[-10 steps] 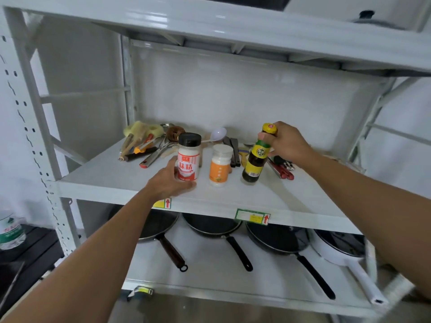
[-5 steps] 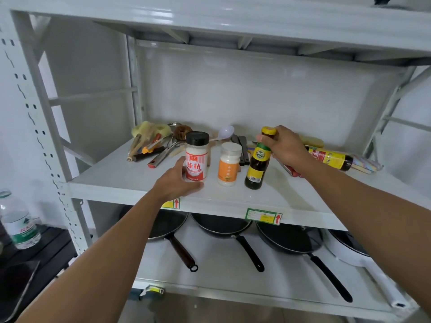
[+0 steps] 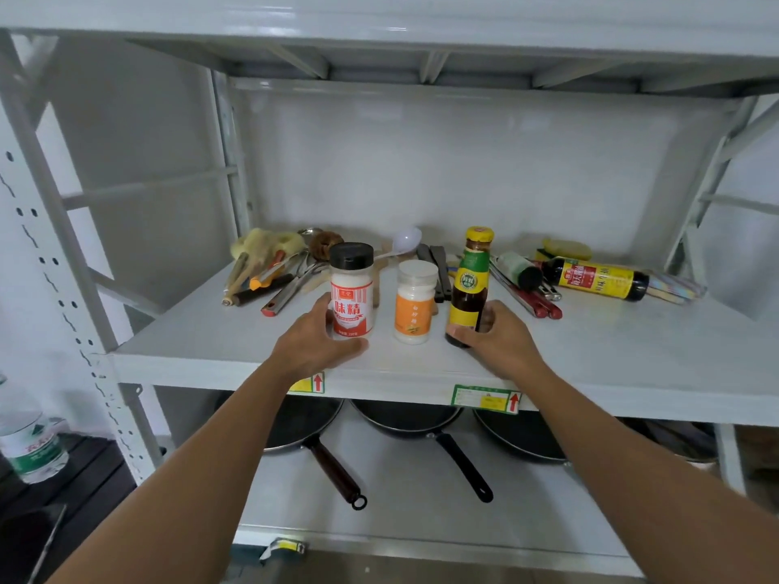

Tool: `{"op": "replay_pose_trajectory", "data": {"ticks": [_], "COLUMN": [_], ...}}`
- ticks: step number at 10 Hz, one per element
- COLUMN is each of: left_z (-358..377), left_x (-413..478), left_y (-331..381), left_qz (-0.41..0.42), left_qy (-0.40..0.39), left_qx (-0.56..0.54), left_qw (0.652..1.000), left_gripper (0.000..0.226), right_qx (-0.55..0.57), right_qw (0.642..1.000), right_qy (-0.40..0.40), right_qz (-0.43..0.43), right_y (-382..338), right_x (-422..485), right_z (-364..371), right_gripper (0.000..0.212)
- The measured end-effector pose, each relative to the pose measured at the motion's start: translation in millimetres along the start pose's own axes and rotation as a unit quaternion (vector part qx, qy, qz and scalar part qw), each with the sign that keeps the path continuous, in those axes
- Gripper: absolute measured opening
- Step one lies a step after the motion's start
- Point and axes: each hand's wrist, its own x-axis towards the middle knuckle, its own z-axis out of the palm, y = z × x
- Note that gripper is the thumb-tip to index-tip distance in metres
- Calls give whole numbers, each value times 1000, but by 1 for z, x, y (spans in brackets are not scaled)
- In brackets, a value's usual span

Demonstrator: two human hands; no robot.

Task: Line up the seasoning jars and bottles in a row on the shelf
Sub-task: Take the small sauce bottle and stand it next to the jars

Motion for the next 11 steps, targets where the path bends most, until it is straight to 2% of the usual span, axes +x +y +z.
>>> {"op": "replay_pose_trajectory", "data": {"ticks": [2, 6, 11], "left_z": [2, 2, 3], "left_x": [2, 2, 2], "left_y": [-1, -3, -3], "left_qz": [-1, 0, -2], "left_qy": [6, 5, 7], "left_qx": [25, 33, 31], "left_qw": [1000, 999, 1000], "left_gripper": [90, 89, 89], "right_qx": [-15, -38, -36], "right_qw": [999, 997, 998], "right_qy": [47, 72, 48], "right_qz": [1, -16, -31], "right_y": [3, 7, 10], "right_x": [2, -1, -1], "right_z": [9, 10, 7], "right_gripper": [58, 53, 51]}}
